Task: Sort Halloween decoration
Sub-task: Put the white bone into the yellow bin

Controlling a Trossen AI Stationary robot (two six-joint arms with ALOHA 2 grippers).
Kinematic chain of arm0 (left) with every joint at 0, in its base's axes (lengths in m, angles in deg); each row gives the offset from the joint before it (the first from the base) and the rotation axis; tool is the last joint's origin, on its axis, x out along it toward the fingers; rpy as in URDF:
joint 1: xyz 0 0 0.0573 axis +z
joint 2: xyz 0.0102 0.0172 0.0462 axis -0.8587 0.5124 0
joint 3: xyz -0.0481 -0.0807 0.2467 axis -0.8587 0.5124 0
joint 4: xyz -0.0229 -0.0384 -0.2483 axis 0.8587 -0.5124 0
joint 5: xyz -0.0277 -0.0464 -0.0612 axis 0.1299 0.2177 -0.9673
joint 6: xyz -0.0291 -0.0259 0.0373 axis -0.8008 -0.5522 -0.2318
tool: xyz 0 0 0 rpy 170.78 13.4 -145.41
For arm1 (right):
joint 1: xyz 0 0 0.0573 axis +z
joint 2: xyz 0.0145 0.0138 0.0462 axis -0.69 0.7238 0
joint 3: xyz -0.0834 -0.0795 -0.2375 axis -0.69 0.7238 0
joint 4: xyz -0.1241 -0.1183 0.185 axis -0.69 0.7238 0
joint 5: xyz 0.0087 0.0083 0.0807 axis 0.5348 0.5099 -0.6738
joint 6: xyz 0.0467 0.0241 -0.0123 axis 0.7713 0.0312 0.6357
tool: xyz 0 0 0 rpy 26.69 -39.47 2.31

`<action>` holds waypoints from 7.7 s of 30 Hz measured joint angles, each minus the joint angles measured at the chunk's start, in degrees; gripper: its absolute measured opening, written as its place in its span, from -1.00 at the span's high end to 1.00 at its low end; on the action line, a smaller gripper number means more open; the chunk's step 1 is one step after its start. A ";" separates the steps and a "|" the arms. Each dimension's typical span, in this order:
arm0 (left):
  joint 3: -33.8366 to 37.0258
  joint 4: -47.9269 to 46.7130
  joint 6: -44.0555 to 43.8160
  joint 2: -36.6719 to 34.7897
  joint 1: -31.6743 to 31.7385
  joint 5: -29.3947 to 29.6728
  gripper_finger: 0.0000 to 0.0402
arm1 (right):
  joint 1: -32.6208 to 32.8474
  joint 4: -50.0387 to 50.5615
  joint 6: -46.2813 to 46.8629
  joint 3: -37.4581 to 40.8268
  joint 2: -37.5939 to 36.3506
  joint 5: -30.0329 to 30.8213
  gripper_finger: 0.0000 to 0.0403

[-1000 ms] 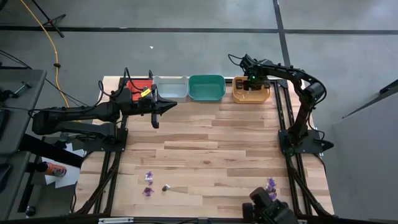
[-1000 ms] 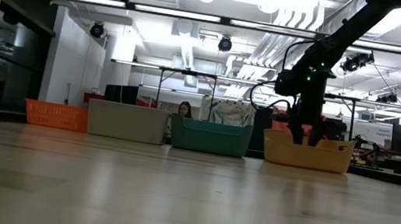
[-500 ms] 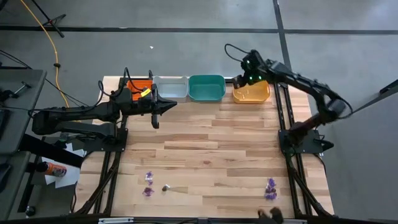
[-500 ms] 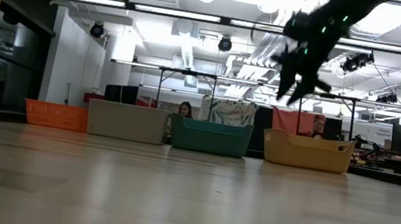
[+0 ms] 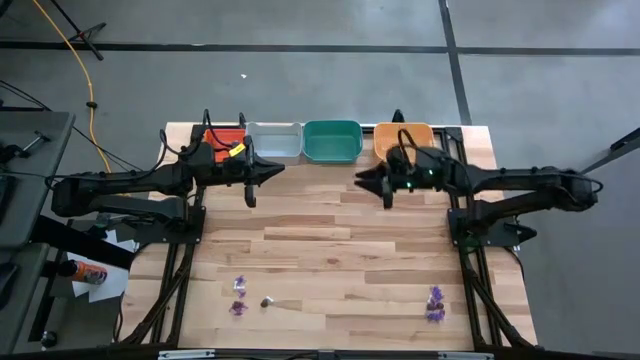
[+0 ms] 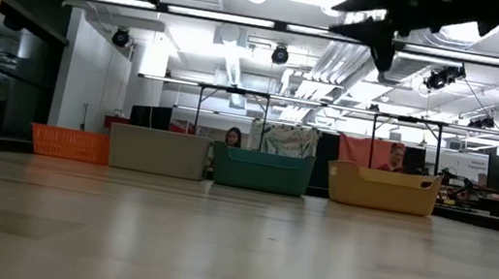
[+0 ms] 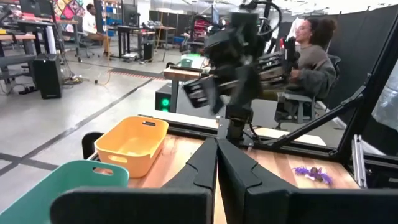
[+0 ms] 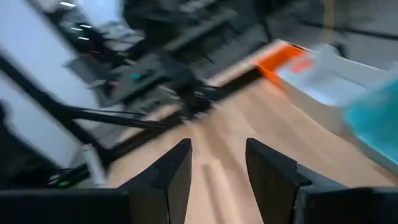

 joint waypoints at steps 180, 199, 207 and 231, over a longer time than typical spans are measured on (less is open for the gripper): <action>-0.72 -46.05 -115.28 32.34 -58.80 4.01 0.64 | 3.40 6.89 -14.27 -1.49 1.94 9.38 0.28; -0.42 -51.89 -113.07 26.50 -58.93 8.11 0.99 | 3.40 6.91 -14.27 -1.49 1.95 9.38 0.28; -0.42 -63.13 -106.14 8.46 -58.71 14.15 1.00 | 3.42 6.94 -14.42 -1.49 1.93 9.38 0.28; -0.52 3.96 -18.61 7.32 -6.72 15.60 1.00 | 3.42 -0.23 -9.28 -1.49 1.95 13.05 0.28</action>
